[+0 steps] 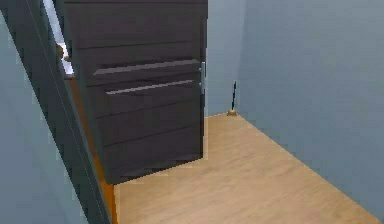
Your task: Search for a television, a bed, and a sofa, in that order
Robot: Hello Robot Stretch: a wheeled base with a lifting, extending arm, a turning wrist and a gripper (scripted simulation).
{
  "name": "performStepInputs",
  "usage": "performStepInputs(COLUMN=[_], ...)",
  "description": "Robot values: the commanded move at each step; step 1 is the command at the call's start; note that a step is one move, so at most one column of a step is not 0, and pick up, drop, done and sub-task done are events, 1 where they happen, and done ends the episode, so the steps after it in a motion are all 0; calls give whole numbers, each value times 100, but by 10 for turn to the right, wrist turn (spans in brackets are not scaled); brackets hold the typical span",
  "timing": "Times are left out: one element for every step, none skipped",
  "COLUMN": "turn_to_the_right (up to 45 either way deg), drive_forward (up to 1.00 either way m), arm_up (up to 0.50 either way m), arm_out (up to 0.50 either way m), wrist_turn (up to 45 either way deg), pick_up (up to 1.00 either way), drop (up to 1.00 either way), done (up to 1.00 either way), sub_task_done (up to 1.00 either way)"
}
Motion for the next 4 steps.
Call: performStepInputs(turn_to_the_right=[-30,0,210,0], drive_forward=[0,5,0,40], arm_up=[0,0,0,0], arm_out=[0,0,0,0], wrist_turn=[0,0,0,0], pick_up=[0,0,0,0], drop=[0,0,0,0], done=[0,0,0,0], sub_task_done=[0,0,0,0])
